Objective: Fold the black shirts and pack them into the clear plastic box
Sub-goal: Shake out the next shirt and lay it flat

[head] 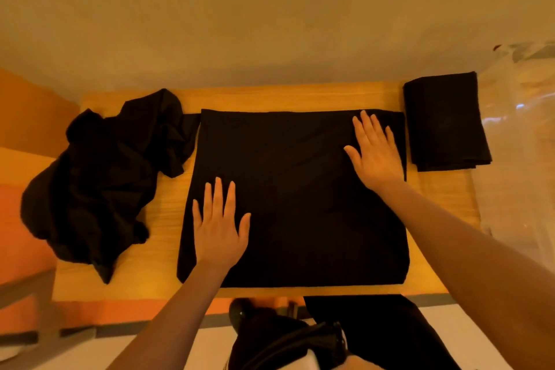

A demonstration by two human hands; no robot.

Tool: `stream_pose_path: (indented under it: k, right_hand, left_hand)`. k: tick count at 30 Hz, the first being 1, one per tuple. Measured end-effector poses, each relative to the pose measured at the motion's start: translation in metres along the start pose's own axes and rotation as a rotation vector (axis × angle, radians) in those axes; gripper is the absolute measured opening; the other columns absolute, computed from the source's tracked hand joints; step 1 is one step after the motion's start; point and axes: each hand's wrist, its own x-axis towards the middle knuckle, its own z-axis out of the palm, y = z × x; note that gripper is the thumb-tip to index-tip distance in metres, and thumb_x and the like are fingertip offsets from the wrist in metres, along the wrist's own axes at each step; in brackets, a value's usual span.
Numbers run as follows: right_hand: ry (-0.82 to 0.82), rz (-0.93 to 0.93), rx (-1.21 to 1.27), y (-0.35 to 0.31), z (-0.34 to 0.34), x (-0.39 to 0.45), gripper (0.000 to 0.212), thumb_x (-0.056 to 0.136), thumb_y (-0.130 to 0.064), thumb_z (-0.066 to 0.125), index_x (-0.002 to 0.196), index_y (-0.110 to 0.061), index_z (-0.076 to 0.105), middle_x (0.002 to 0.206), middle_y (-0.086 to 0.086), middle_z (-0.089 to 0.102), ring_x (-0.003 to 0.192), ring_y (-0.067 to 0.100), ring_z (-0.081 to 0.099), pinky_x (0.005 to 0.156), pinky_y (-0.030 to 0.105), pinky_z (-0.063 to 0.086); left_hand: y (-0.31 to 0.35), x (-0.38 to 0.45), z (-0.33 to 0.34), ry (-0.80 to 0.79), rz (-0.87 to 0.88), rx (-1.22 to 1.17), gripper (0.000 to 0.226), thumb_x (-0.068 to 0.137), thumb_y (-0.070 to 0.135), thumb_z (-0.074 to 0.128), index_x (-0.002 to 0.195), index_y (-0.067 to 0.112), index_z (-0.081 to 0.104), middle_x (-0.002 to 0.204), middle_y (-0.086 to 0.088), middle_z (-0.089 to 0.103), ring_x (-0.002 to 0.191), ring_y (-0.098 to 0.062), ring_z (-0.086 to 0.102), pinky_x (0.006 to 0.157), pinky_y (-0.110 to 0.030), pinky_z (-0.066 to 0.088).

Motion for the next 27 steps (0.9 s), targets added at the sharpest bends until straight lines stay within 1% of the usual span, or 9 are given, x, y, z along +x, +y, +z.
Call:
stream_pose_path:
  k: [4,7,9,13,16,19,23,26,27]
  right_hand:
    - [0.013,0.027,0.036,-0.007,-0.003,-0.004,0.063,0.098,-0.044,0.023,0.149,-0.013,0.003,0.158,0.005,-0.004,0.145,0.02,-0.008,0.117,0.041,-0.003]
    - [0.049,0.02,0.033,-0.023,-0.004,-0.009,0.063,0.098,-0.044,0.025,0.149,-0.013,0.005,0.158,0.006,-0.002,0.145,0.021,-0.007,0.115,0.039,-0.006]
    - [0.04,0.001,0.021,-0.031,0.0,-0.008,0.065,0.096,-0.048,0.025,0.149,-0.015,0.007,0.158,0.005,-0.002,0.145,0.021,-0.006,0.114,0.04,-0.007]
    - [0.028,-0.043,-0.039,-0.021,0.006,0.004,0.075,0.087,-0.06,0.004,0.15,-0.019,0.007,0.158,0.004,0.001,0.143,0.017,-0.008,0.114,0.041,-0.006]
    - [0.02,-0.081,-0.057,-0.006,0.002,0.015,0.073,0.087,-0.059,0.001,0.149,-0.022,0.003,0.158,0.001,-0.002,0.141,0.013,-0.013,0.114,0.041,-0.006]
    - [-0.022,-0.068,-0.044,-0.007,-0.006,0.024,0.067,0.094,-0.054,0.016,0.149,-0.02,-0.001,0.158,0.002,-0.006,0.143,0.016,-0.012,0.115,0.04,-0.007]
    - [0.014,-0.094,0.018,-0.026,-0.012,-0.012,0.066,0.094,-0.049,0.022,0.148,-0.016,0.0,0.154,0.0,-0.01,0.141,0.016,-0.013,0.114,0.039,-0.006]
    - [0.063,-0.21,-0.009,-0.035,0.009,-0.074,0.063,0.093,-0.048,0.023,0.147,-0.016,0.012,0.154,0.001,0.008,0.143,0.019,0.004,0.117,0.043,0.006]
    - [0.053,-0.24,-0.02,-0.034,0.022,-0.095,0.062,0.094,-0.049,0.022,0.146,-0.017,0.015,0.153,0.001,0.012,0.143,0.019,0.007,0.118,0.042,0.006]
  left_hand:
    - [0.005,0.004,-0.009,0.021,0.008,-0.048,0.064,0.091,0.049,0.026,0.145,0.014,0.027,0.152,-0.015,0.024,0.142,-0.03,0.014,0.11,-0.055,0.012]
    - [0.015,0.037,-0.025,0.081,0.142,-0.098,0.059,0.092,0.042,0.028,0.144,0.015,0.03,0.153,-0.012,0.023,0.142,-0.025,0.009,0.111,-0.053,0.007]
    - [0.021,0.071,-0.037,0.082,0.23,-0.077,0.06,0.092,0.042,0.023,0.146,0.016,0.026,0.155,-0.01,0.018,0.142,-0.023,0.003,0.113,-0.049,0.004]
    - [0.008,0.128,-0.043,0.008,0.226,0.015,0.057,0.097,0.043,0.022,0.149,0.022,0.011,0.158,-0.005,0.004,0.145,-0.024,-0.005,0.114,-0.046,-0.003]
    - [-0.009,0.141,-0.042,0.016,0.234,0.043,0.062,0.092,0.051,0.01,0.149,0.027,0.011,0.158,-0.003,0.004,0.145,-0.023,-0.005,0.114,-0.047,-0.001]
    - [-0.008,0.142,-0.045,-0.013,0.23,0.028,0.067,0.088,0.054,0.005,0.149,0.025,0.008,0.158,-0.005,0.001,0.144,-0.024,-0.006,0.114,-0.047,-0.002]
    - [0.006,0.11,-0.05,0.084,0.192,-0.014,0.066,0.091,0.048,0.017,0.149,0.017,0.014,0.156,-0.012,0.008,0.144,-0.027,0.0,0.112,-0.049,0.001]
    - [0.014,0.053,-0.037,0.097,0.269,-0.073,0.062,0.092,0.043,0.026,0.146,0.014,0.02,0.155,-0.01,0.015,0.143,-0.025,0.004,0.114,-0.05,0.007]
    - [0.014,0.032,-0.028,0.075,0.3,-0.079,0.061,0.093,0.044,0.025,0.146,0.014,0.022,0.154,-0.009,0.015,0.143,-0.024,0.005,0.115,-0.049,0.007]
